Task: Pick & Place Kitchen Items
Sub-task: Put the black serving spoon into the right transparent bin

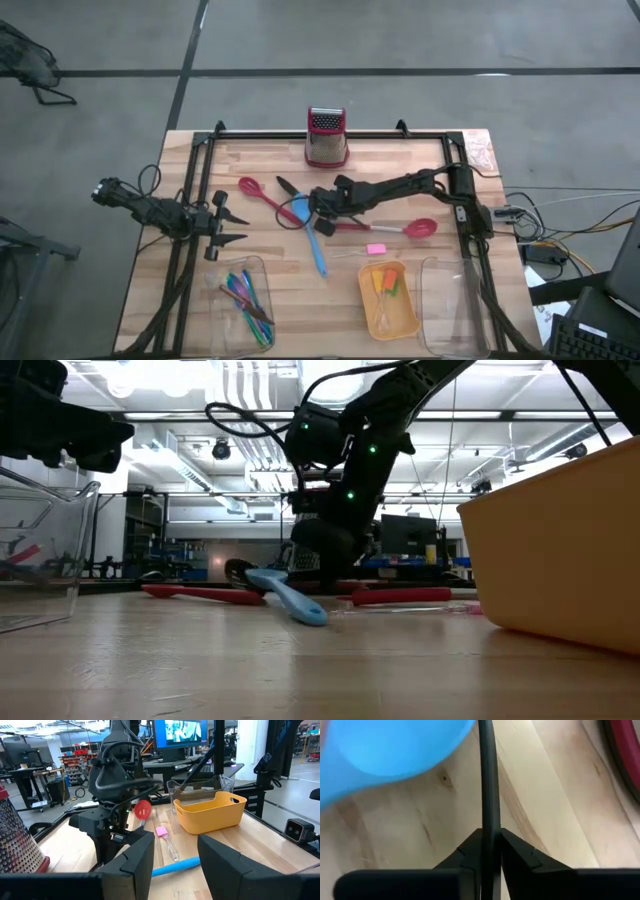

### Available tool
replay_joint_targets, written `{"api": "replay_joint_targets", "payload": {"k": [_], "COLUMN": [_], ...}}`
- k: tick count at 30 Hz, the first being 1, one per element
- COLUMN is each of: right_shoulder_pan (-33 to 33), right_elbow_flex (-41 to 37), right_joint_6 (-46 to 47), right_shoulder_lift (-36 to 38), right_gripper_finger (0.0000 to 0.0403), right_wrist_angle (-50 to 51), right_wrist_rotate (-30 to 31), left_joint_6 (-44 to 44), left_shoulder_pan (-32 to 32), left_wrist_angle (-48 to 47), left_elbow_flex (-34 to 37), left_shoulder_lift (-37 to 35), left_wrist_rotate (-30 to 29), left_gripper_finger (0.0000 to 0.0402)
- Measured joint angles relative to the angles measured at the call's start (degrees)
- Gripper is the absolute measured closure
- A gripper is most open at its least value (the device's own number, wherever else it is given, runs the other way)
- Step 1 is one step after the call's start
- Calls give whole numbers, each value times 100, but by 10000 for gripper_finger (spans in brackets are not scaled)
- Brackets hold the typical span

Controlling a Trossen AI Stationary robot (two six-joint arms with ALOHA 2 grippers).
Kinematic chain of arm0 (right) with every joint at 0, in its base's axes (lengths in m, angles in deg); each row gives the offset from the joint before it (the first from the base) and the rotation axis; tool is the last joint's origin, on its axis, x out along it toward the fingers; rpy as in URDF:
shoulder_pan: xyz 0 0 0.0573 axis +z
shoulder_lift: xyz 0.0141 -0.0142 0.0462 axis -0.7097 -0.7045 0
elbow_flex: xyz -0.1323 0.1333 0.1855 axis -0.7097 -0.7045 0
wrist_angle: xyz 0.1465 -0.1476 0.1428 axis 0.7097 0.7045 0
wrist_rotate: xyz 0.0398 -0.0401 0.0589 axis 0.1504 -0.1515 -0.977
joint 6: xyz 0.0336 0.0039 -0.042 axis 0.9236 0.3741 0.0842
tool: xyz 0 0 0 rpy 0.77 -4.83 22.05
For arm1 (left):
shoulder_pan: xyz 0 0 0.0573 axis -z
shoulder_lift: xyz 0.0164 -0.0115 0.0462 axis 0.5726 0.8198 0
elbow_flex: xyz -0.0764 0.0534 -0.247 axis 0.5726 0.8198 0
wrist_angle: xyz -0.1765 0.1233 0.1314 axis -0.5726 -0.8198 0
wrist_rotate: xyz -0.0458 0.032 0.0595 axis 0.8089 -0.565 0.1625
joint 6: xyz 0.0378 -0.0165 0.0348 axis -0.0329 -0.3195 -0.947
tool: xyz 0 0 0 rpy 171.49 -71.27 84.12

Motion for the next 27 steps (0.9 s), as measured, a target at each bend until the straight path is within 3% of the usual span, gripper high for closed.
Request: {"api": "replay_joint_targets", "payload": {"k": [8,16,27], "right_shoulder_pan": [2,4,7], "right_elbow_flex": [124,152,161], "right_joint_6": [-101,-80,-9], "right_shoulder_lift": [2,4,88], "right_gripper_finger": [385,369,382], "right_wrist_angle": [44,220,462], "right_wrist_rotate": [-1,277,494], "left_joint_6": [0,0,0], "left_shoulder_pan": [2,2,0], "left_wrist_angle": [0,1,1], "left_elbow_flex": [0,0,0], "left_shoulder_lift": [0,0,0], "left_wrist_rotate": [0,0,0], "left_gripper_finger": [243,243,243]}}
